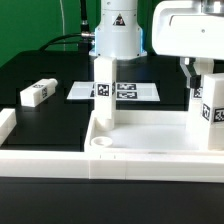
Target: Assemble desk
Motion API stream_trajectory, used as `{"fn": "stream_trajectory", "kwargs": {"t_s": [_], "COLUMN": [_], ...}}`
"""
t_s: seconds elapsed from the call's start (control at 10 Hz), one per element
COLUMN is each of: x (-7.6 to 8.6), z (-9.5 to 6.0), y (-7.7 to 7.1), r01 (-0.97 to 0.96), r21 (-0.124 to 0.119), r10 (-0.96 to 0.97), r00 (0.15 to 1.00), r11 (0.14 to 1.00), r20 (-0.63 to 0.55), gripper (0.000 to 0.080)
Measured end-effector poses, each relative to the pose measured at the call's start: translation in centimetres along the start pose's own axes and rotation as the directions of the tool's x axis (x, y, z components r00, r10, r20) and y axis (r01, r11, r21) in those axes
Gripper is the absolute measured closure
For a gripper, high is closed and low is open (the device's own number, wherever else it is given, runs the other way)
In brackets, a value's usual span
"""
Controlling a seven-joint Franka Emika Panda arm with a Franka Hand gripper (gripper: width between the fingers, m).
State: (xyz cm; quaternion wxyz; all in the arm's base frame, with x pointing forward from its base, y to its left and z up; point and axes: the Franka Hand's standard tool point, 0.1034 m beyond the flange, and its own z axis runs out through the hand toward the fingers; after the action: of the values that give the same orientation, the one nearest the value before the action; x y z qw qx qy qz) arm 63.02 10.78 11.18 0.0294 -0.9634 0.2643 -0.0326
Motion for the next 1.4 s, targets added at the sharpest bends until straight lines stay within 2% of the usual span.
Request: {"fn": "stream_trajectory", "kwargs": {"t_s": [0.3,0.6,0.9,1.1,1.2,1.3,1.4], "x": [0.07,0.09,0.19,0.19,0.19,0.2,0.2], "z": [0.09,0.22,0.23,0.23,0.23,0.23,0.23], "y": [0.02,0.13,0.28,0.29,0.29,0.29,0.29], "r01": [0.253,0.454,0.545,0.543,0.538,0.523,0.522], "r21": [-0.004,-0.027,-0.033,-0.033,-0.032,-0.032,-0.032], "r10": [-0.253,-0.454,-0.545,-0.543,-0.538,-0.523,-0.522], "r00": [0.967,0.891,0.838,0.839,0.843,0.852,0.853], "r11": [0.967,0.891,0.838,0.839,0.842,0.852,0.852], "r20": [-0.001,-0.002,0.002,0.002,0.001,0.001,0.001], "gripper": [0.015,0.015,0.015,0.0418,0.0418,0.0512,0.0511]}}
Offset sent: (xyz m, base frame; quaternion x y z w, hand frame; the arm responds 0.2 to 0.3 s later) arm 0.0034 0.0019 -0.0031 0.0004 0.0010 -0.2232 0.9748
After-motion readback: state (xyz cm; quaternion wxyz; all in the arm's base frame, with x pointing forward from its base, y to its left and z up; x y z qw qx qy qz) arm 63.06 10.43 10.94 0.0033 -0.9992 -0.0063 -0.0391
